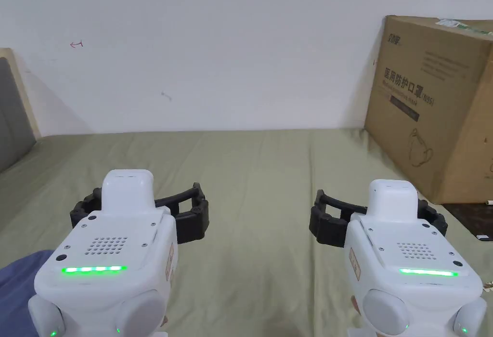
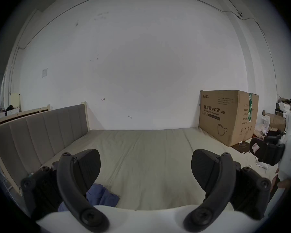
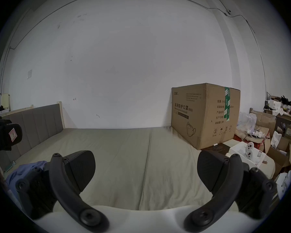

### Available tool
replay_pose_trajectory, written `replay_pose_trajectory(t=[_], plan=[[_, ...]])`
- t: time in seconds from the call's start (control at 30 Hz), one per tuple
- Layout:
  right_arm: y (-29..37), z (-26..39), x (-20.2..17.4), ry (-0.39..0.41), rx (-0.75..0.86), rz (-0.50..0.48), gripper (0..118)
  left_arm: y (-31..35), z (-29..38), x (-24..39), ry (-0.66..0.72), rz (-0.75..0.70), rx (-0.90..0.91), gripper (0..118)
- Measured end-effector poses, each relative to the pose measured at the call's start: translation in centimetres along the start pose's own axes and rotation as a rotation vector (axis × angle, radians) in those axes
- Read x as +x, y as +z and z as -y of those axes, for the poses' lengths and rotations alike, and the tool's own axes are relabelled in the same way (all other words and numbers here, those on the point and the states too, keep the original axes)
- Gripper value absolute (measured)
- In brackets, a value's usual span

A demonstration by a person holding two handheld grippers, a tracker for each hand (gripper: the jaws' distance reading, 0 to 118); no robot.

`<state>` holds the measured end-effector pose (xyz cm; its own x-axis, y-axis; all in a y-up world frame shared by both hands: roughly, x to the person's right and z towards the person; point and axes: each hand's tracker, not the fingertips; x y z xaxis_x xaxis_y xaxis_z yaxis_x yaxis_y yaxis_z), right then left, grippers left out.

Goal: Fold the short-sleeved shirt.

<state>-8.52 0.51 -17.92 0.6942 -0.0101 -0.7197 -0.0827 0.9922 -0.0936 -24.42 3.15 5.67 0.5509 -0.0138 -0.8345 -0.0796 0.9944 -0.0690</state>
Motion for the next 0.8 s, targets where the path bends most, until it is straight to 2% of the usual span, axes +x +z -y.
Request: replay_pose_trajectory(t=[0.17, 0.33, 0.53, 0.8], plan=[[0.09, 0.12, -0.17, 0.021, 0.016, 0.011, 118, 0.09, 0.23, 0.08, -0.038, -0.007, 0.010, 111], [0.00, 0.09, -0.23, 0.006, 0.008, 0.012, 118, 0.01, 0.74, 0.33, -0.078, 0.071, 0.031, 111], [0.13, 0.17, -0.20, 0.015, 0.015, 0.016, 118, 0.13, 1.04, 0.28, -0.037, 0.051, 0.026, 111], [0.14, 0.17, -0.23, 0.027, 0.024, 0.028, 118, 0.33, 0.77, 0.52, -0.058, 0.009, 0.017, 111]])
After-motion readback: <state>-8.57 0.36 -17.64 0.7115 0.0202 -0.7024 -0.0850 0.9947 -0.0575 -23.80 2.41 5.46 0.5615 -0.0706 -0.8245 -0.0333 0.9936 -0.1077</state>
